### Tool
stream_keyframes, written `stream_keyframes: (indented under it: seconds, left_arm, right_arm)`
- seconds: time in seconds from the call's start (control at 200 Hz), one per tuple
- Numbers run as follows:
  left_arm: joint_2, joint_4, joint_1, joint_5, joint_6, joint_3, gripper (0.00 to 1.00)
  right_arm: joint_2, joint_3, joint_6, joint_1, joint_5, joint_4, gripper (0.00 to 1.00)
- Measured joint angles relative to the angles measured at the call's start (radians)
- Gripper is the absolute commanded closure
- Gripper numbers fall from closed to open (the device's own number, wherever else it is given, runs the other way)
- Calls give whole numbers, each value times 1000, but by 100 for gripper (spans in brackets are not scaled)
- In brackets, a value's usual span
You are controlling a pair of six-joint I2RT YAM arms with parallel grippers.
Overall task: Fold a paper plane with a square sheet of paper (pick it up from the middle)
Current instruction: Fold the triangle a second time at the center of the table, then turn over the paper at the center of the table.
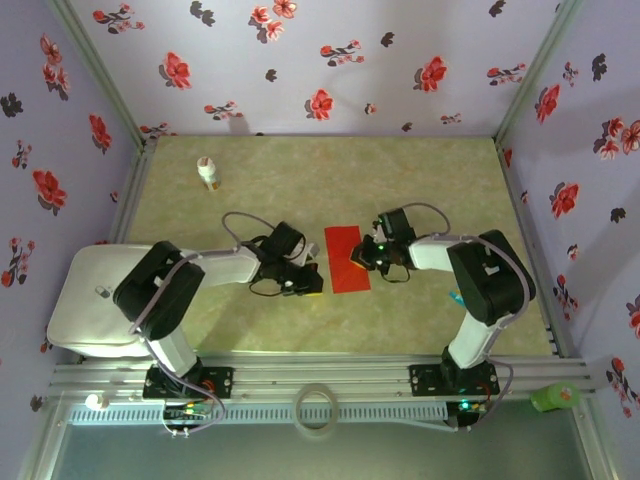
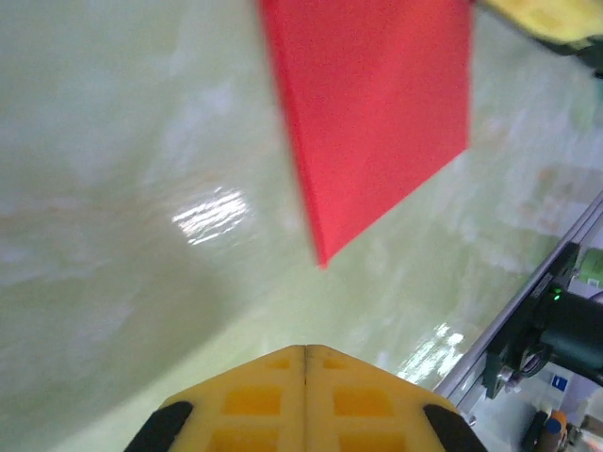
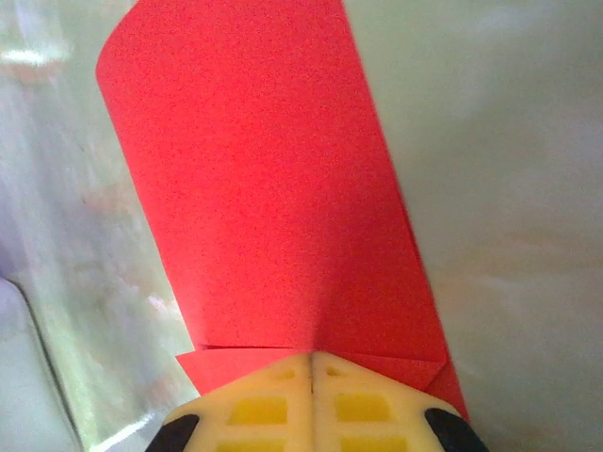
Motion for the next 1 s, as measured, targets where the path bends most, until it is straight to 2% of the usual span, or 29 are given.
stream_keyframes:
  seconds: [0.195,0.415,0.53,0.68,1.0]
  left_arm:
    - [18,-16,22,-17,0,144,100]
    - [138,-13,25,-6,5,298,100]
    - [200,-31,25,-2,24,340,100]
    - [266,-74,25,-2,66,378,100]
    - [327,-118,25,-33,117,377,100]
  right_arm:
    - [-29,62,-64,32,23,-136,91]
    - [-290,-42,-8,-4,109,-162,88]
    - [-371,-142,56,-34,136,-148,83]
    - [-393,-228,127,-27,136,-148,78]
    - [-360,-229,169,26,140,-166,71]
